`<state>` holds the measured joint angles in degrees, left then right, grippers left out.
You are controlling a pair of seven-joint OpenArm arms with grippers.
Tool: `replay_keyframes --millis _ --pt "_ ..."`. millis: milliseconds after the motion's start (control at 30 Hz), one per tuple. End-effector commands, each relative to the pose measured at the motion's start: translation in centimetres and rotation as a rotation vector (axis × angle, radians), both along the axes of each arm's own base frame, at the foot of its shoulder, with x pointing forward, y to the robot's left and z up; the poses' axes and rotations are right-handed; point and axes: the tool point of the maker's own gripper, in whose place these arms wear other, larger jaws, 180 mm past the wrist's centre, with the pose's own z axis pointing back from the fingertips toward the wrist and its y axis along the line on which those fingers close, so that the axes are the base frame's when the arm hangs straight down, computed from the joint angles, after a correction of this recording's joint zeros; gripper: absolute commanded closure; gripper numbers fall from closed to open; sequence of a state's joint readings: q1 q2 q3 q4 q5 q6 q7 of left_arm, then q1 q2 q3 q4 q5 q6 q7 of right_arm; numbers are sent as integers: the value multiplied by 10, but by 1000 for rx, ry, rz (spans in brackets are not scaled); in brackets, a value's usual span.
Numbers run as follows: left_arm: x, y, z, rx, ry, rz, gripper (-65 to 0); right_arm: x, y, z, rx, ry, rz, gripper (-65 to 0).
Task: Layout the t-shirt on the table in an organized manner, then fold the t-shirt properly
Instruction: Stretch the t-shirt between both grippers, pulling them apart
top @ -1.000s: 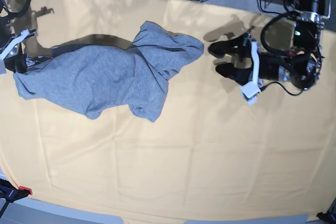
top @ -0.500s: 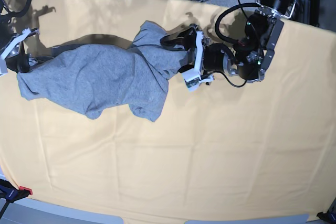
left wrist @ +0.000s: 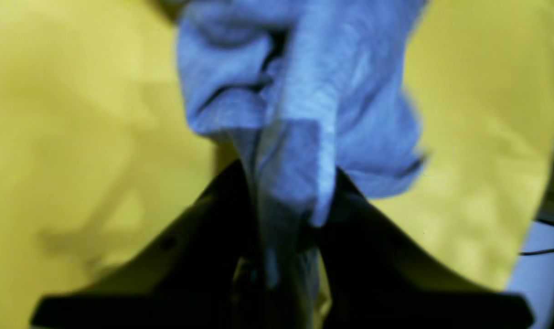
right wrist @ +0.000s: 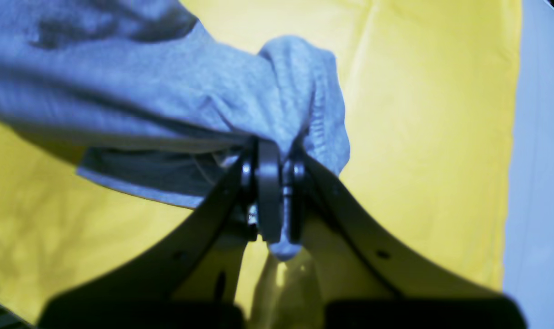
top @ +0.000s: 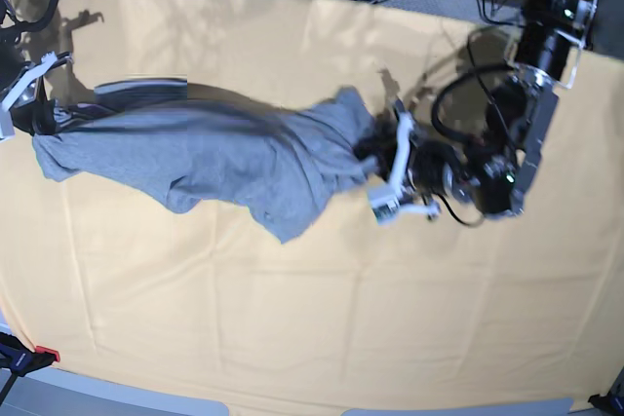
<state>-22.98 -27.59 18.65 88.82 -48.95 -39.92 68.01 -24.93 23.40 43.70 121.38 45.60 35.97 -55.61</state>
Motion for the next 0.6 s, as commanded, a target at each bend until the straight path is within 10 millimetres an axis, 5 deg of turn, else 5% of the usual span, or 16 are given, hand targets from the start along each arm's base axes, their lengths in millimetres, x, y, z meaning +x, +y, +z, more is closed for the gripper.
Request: replay_keyframes --millis 0,333,567 --pt "20 4 28 -21 -78 4 0 6 -8 13 -29 -42 -26 0" --pt "79 57 121 45 -302 59 0 9 -4 19 -54 -53 34 0" --pt "86 78 155 42 -351 82 0 17 -1 32 -64 -87 77 0"
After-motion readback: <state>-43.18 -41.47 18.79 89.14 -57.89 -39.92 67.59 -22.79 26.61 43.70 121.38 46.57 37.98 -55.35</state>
